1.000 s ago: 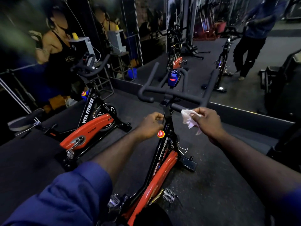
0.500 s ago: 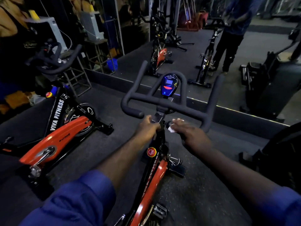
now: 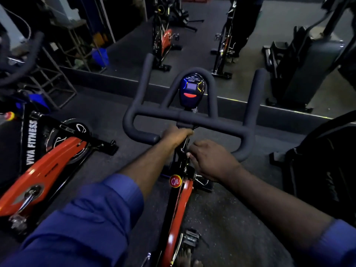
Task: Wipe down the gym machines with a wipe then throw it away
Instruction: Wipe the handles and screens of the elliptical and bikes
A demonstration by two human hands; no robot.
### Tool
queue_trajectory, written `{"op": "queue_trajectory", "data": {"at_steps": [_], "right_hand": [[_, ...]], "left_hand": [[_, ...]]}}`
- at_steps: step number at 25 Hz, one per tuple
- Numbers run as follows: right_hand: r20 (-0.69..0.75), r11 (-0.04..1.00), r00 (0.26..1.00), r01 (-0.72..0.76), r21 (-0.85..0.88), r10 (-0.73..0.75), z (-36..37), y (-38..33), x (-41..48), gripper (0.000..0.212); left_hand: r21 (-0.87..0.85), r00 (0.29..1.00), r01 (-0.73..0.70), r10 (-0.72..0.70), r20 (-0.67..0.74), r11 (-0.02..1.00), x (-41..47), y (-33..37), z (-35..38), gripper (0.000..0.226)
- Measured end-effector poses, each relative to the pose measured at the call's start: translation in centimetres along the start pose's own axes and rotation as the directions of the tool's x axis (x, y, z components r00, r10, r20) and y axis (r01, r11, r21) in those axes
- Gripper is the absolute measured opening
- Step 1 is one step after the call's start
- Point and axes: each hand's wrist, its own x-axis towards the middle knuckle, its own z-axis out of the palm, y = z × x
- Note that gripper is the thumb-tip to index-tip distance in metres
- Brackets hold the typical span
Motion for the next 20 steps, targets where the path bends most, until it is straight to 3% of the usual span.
{"op": "queue_trajectory", "data": {"at_steps": [2,4,8,11,13,17,20], "right_hand": [[0.059,0.982,0.981,-0.187,0.016,0.185,-0.4,0.5,0.9,0.047],[0.026,0.93,0.944,-0.33,0.159,0.33,-0.2,1.2,0.0,0.048],[-0.279,0.956,0.933,-0.16,0.247,0.229,1.0,0.8,-5.4,0.037],[-0.23,0.99,0.969,-0.063,0.127,0.092,1.8,0.5,-5.5,0.05],[-0.207,0.997,0.977,-0.046,0.061,0.058,1.6,0.2,-3.7,0.046],[-0.208,0.991,0.969,-0.128,0.037,0.133,0.8,-0.5,-2.3,0.032],[-0.302,0.971,0.923,-0.226,0.082,0.24,1.6,-0.5,-3.2,0.028]], "left_hand": [[0.011,0.998,0.035,-0.035,-0.051,0.999,0.7,0.5,0.7,0.04],[0.032,0.995,0.046,-0.043,-0.094,0.998,0.6,1.2,0.8,0.041],[0.091,0.987,0.055,-0.041,-0.153,0.994,0.9,0.9,1.6,0.038],[0.125,0.978,0.07,-0.044,-0.204,0.99,1.1,0.4,2.1,0.047],[0.134,0.979,0.052,-0.024,-0.204,0.99,0.9,0.4,2.0,0.044],[0.171,0.983,0.026,0.007,-0.186,0.985,-0.2,0.9,1.6,0.036],[0.166,0.983,0.012,0.018,-0.181,0.986,-0.4,1.1,1.6,0.031]]}}
